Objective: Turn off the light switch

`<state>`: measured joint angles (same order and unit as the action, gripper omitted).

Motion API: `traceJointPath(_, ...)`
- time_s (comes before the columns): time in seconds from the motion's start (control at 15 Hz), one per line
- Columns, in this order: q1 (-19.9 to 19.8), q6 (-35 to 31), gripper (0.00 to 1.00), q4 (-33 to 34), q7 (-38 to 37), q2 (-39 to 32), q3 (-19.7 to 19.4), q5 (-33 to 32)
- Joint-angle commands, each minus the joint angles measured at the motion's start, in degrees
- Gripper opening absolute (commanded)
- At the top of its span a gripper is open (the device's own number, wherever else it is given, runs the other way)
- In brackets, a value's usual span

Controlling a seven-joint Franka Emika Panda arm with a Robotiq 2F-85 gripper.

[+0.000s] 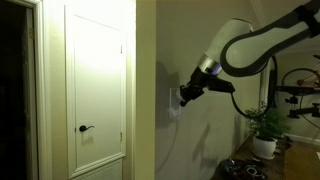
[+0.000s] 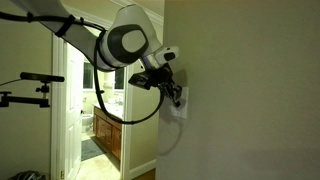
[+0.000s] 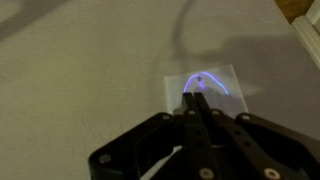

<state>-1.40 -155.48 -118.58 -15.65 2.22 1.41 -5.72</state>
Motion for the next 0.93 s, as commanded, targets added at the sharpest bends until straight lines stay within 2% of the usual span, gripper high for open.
traceJointPath(0.0,0.34,1.91,0.06,-2.23,-1.35,3.20,0.09,-1.06)
traceJointPath(0.87,0.11,3.59,0.05,1.29,-2.35,-0.19,-0.21,-1.19)
